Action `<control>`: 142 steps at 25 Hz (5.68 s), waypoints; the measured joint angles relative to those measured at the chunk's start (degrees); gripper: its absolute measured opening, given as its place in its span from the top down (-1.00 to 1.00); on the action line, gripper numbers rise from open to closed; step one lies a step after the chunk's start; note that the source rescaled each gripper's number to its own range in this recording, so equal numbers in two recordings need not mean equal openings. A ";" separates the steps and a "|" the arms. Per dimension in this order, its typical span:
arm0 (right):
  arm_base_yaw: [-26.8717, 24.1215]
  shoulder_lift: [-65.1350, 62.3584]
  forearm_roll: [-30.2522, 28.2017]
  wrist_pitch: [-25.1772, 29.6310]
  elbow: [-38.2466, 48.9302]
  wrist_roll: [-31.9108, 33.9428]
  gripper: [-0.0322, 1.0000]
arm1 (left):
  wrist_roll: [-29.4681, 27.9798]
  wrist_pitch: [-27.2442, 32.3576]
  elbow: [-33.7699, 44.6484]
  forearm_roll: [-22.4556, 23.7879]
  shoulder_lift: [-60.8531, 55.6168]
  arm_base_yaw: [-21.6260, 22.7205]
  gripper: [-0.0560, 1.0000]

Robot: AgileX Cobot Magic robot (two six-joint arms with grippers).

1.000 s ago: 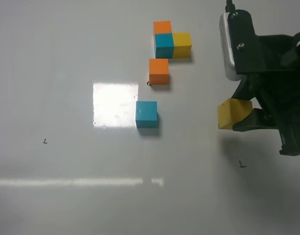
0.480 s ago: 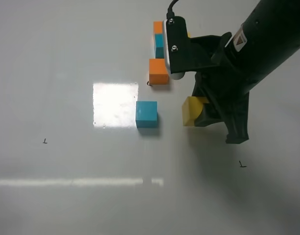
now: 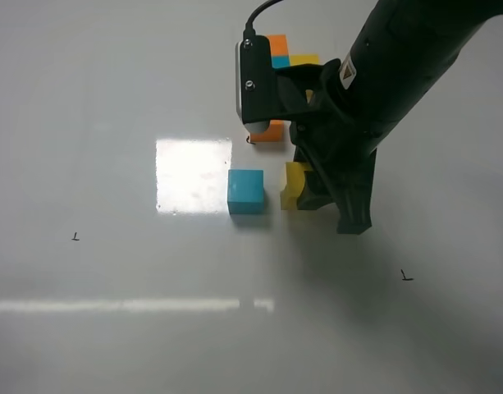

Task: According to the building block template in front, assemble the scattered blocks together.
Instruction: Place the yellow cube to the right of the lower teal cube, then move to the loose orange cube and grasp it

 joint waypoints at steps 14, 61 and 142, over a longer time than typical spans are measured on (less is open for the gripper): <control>0.00 1.15 -1.42 -1.19 -0.35 3.39 0.18 | 0.00 0.00 0.00 0.00 0.00 0.00 0.43; 2.21 4.90 -4.49 -4.65 -0.42 8.78 0.19 | 0.00 0.00 0.00 0.00 0.00 0.00 0.43; 2.86 4.32 5.35 -0.72 -17.42 38.00 -0.45 | 0.00 0.00 0.00 0.00 0.00 0.00 0.43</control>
